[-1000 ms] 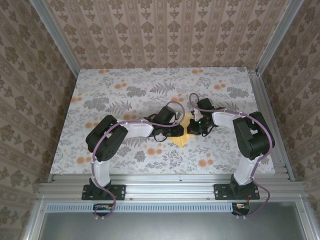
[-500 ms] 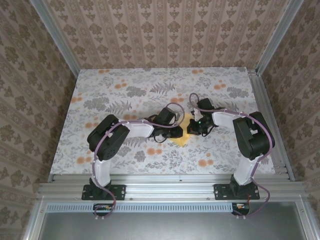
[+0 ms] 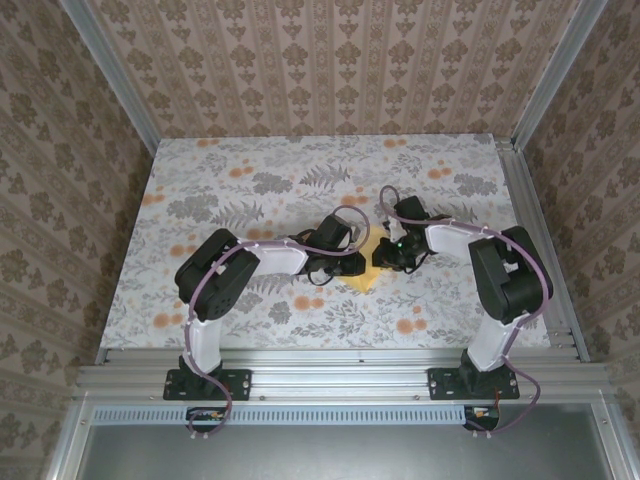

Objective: Fold a paper plane with a square sheet of paper (pick it up from the middle)
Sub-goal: Fold the triangle a second time at the center of the table.

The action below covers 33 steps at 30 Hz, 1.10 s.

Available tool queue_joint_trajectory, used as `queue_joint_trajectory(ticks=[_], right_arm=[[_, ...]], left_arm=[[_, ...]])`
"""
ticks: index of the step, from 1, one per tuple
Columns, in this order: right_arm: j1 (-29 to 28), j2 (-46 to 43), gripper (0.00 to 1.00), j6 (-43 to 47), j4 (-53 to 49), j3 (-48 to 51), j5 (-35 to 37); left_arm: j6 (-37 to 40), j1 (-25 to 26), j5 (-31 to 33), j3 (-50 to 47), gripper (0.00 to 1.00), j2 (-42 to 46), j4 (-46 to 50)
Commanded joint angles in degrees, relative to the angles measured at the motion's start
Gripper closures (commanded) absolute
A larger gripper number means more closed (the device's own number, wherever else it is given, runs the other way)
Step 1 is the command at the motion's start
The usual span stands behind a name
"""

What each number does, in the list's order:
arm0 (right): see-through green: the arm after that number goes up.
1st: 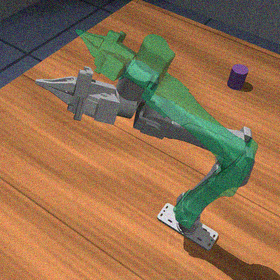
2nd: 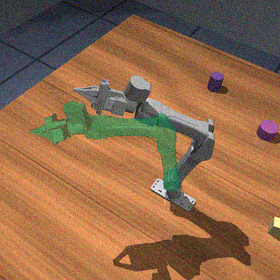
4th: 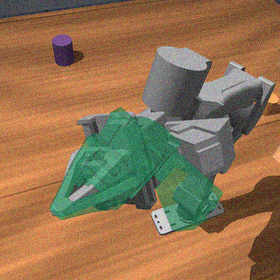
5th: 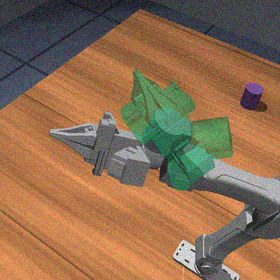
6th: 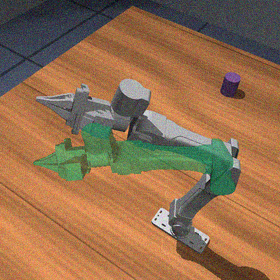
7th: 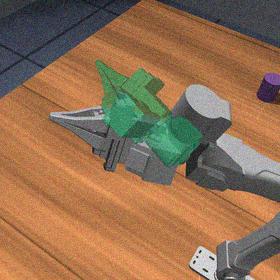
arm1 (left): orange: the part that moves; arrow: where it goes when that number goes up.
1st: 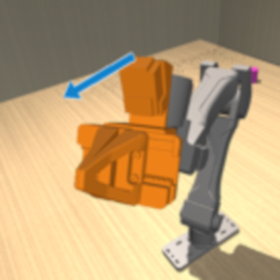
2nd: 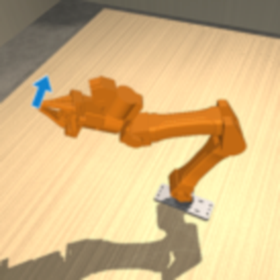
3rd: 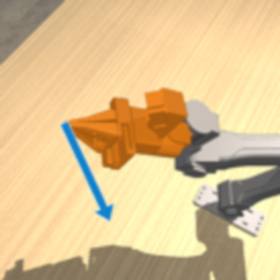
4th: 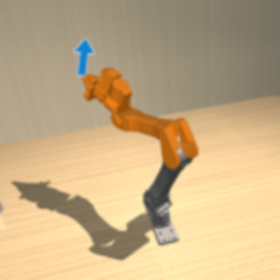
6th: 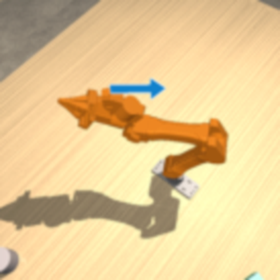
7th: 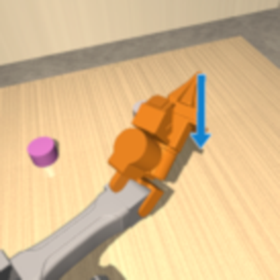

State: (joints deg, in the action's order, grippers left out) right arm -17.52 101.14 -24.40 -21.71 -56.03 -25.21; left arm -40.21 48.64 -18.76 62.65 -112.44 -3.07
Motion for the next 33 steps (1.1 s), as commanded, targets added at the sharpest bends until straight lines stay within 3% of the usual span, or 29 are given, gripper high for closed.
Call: queue_joint_trajectory(ticks=[1, 9, 12, 18, 33], right_arm=[[0.11, -3.90, 0.74, -0.50, -3.27, -0.51, 1.66], [0.60, -9.92, 0.74, -0.82, -6.22, 1.40, 3.30], [0.56, -10.67, 0.77, -3.33, -3.71, 2.94, -0.61], [0.03, -6.21, 0.86, -8.26, 4.05, 5.78, -5.98], [0.40, 0.10, 0.89, -7.18, 6.85, 5.17, -3.93]], left_arm=[[1.52, -0.22, 2.76, -1.32, 0.81, -3.26, 4.75], [1.47, -0.04, 3.42, -1.82, 0.81, -3.17, 4.75], [1.37, -0.09, 3.73, -1.95, 0.81, -3.21, 4.51], [1.19, -0.05, 4.01, -1.80, 0.81, -3.27, 4.34], [0.67, -0.09, 4.78, -2.48, 0.81, -2.52, 4.02]])
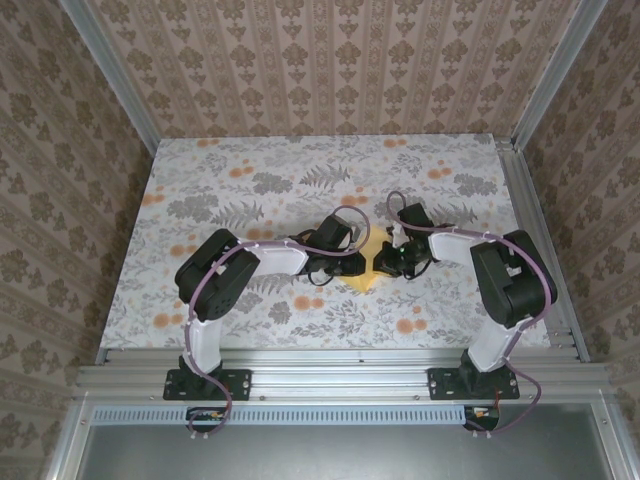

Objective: Fold a paper plane with a square sheet of paper (pick it up from the middle)
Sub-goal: Fold the triangle a second time at the center of the table.

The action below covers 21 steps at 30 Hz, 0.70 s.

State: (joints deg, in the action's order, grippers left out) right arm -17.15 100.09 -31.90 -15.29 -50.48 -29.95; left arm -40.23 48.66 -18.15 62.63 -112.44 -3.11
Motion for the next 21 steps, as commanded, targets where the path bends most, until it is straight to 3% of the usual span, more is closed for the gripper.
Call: queue_joint_trajectory(ticks=[1, 21], right_arm=[[0.01, 1.49, 0.89, 0.51, 0.47, -0.41, 0.88], [0.04, 5.45, 0.91, 6.13, -1.90, 0.78, 5.35]], left_arm=[[0.60, -0.12, 4.27, -2.52, 0.81, -2.52, 3.95], [-2.22, -1.20, 2.65, -1.08, 0.78, 2.10, 0.21]])
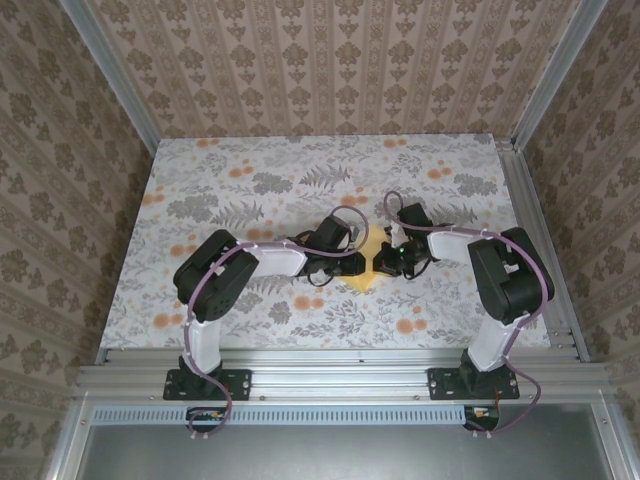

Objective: Fold a paper plane with a square sheet of paper (pick it up from the middle)
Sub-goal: Fold the triangle a second time at the center of the table.

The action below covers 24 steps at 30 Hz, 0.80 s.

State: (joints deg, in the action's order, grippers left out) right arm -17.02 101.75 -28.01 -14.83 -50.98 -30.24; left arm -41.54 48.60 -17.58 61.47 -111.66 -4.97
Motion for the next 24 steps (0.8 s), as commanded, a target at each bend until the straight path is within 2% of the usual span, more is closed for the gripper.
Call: queue_joint_trajectory(ticks=[1, 17, 24], right_arm=[[-0.11, 3.87, 0.91, 2.32, -2.31, 1.31, 5.63], [-0.06, 3.92, 0.92, 2.95, -2.53, 1.41, 5.87], [-0.12, 3.60, 0.92, 3.11, -2.67, 1.41, 5.59]], left_arm=[[-0.92, -1.23, 1.89, 0.45, 0.78, 1.29, 2.15], [-1.61, -3.50, -1.04, 3.90, 0.78, -1.97, 0.05], [-0.82, -3.44, 1.32, 3.83, 0.78, 1.99, 2.03]])
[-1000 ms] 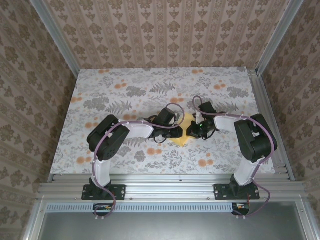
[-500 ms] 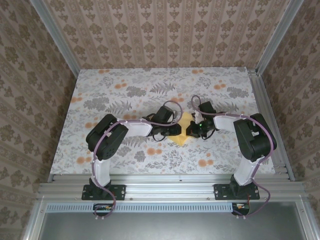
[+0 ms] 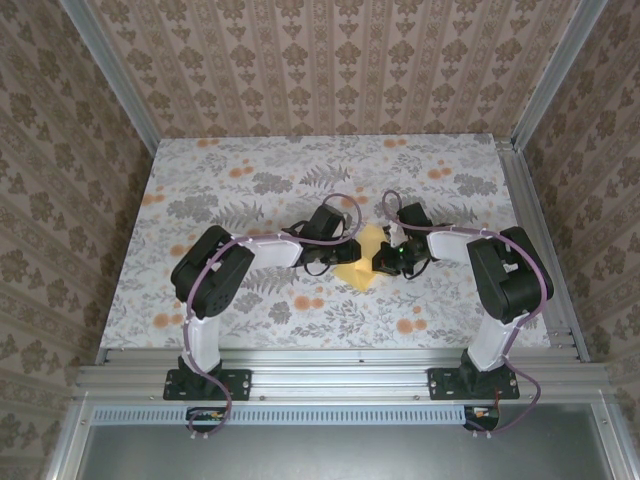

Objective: Fold a paper plane with a square sheet of paper (pick it up from the middle)
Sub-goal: Fold the triangle a second time at the center of the table.

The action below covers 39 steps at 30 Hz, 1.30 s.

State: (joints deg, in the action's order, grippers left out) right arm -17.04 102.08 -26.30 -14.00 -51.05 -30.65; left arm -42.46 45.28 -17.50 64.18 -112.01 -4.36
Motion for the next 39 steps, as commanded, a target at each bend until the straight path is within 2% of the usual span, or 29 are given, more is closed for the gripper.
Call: queue_joint_trajectory(ticks=[1, 20, 29, 39], right_arm=[[-0.09, 3.29, 0.92, 1.41, -3.58, 1.48, 6.00], [-0.10, 2.51, 0.92, 1.48, -4.28, 1.07, 6.31], [-0.07, 2.25, 0.92, 2.13, -4.81, 1.43, 7.18], [-0.09, 2.71, 0.92, 3.81, -6.02, 1.65, 9.19]], left_arm=[[0.10, -0.14, 1.16, 1.25, 0.78, 2.73, 1.75], [-0.16, 0.90, -5.40, 4.33, 0.78, -3.51, 2.76], [0.47, -0.06, -4.04, 4.46, 0.79, -5.37, 4.31], [-0.89, -3.23, -0.93, 4.61, 0.79, -6.60, 1.94]])
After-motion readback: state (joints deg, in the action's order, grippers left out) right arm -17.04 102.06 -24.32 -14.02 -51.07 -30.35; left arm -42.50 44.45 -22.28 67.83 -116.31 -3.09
